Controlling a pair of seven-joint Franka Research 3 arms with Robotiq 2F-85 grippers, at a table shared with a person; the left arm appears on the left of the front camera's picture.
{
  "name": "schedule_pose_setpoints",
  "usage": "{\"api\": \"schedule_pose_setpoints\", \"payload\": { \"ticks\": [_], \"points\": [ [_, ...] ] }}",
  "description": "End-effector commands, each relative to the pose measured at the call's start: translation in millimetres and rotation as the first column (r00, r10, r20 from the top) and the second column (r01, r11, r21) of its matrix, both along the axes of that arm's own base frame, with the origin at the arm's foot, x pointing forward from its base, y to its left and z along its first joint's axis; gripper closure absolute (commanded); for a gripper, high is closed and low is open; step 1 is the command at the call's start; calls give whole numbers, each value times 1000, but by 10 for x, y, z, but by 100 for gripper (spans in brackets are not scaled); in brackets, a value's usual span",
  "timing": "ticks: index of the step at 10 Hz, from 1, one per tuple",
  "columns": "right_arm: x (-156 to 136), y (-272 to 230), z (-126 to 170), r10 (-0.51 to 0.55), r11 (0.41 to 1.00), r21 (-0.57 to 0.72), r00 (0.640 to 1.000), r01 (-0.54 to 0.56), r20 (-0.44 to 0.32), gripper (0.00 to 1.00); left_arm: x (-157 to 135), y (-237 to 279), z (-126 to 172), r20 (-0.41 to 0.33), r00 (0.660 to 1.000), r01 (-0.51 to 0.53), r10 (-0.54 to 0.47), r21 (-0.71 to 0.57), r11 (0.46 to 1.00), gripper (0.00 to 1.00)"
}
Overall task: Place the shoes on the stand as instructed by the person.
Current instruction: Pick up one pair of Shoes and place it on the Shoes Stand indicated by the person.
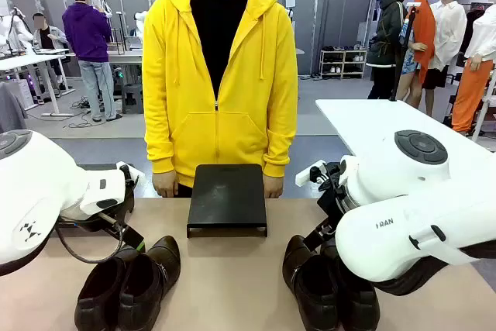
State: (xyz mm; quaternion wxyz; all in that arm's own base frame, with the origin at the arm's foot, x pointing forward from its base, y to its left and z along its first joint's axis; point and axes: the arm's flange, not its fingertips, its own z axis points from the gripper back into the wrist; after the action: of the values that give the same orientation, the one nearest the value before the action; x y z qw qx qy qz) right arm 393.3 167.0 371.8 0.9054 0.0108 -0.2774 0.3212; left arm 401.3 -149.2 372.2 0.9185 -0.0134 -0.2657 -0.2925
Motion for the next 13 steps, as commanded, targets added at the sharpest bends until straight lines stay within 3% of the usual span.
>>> {"api": "schedule_pose_setpoints", "payload": {
  "ticks": [1, 10, 13],
  "points": [
    [0, 0, 0, 0, 1000, 0, 1000, 0, 0, 0, -1, -3, 0, 0, 1000, 1, -1, 0, 1000, 0],
    [0, 1, 0, 1, 1000, -1, 1000, -1, 1, 0, -1, -3, 0, 0, 1000, 1, -1, 0, 1000, 0],
    [83, -64, 668, 29, 995, 93, 998, -24, -57, 0, 89, 255, 528, -109, 993, 37, -41, -31, 999, 0]
  ]
}}
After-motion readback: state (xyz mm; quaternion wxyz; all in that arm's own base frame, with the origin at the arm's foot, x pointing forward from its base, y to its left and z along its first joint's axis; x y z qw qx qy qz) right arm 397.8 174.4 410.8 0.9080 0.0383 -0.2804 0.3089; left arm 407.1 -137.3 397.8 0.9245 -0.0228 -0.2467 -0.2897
